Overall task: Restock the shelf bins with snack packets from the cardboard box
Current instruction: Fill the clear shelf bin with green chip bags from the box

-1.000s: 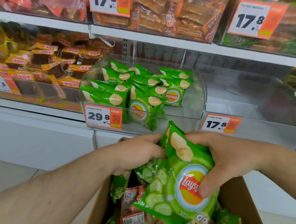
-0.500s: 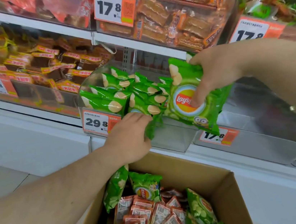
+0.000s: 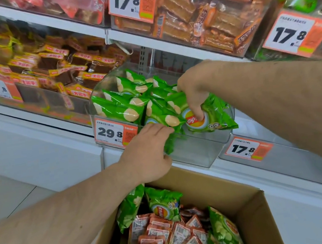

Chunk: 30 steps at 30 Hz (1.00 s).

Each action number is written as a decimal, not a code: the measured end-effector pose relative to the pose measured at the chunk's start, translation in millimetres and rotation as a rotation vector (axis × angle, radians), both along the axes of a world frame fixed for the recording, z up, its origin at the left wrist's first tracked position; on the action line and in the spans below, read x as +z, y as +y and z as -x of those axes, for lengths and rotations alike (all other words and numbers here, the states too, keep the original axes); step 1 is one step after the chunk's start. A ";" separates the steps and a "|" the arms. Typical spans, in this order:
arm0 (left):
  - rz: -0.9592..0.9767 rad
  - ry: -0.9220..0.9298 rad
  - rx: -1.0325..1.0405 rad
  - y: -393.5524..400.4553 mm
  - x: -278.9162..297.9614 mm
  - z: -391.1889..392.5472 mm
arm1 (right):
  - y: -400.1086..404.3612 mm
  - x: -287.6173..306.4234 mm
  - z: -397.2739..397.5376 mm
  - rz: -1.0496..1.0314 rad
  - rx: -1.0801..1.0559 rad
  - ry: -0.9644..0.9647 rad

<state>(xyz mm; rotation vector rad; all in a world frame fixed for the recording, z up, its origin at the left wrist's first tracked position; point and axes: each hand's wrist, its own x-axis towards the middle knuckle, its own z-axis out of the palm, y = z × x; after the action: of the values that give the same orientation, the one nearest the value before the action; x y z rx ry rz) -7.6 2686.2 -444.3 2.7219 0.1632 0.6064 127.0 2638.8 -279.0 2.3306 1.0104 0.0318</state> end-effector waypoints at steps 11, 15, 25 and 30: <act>0.026 0.014 -0.013 2.3 -0.6 -0.5 | -34.7 -27.8 -56.4 -0.109 0.007 0.255; 0.021 0.020 -0.013 1.3 -0.2 -0.2 | -48.0 -50.2 -66.5 -0.027 0.010 0.168; 0.006 0.025 -0.038 1.3 -0.5 1.6 | -51.7 -69.4 -68.3 -0.039 0.015 0.243; 0.034 0.014 -0.016 -1.0 -1.0 -0.8 | -64.1 -77.5 -65.8 -0.261 0.124 0.021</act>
<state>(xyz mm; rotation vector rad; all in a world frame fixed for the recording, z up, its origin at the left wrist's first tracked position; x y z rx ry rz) -6.8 2685.3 -445.3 2.6929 0.1533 0.5747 192.8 2574.7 -356.5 2.5010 1.2236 0.2000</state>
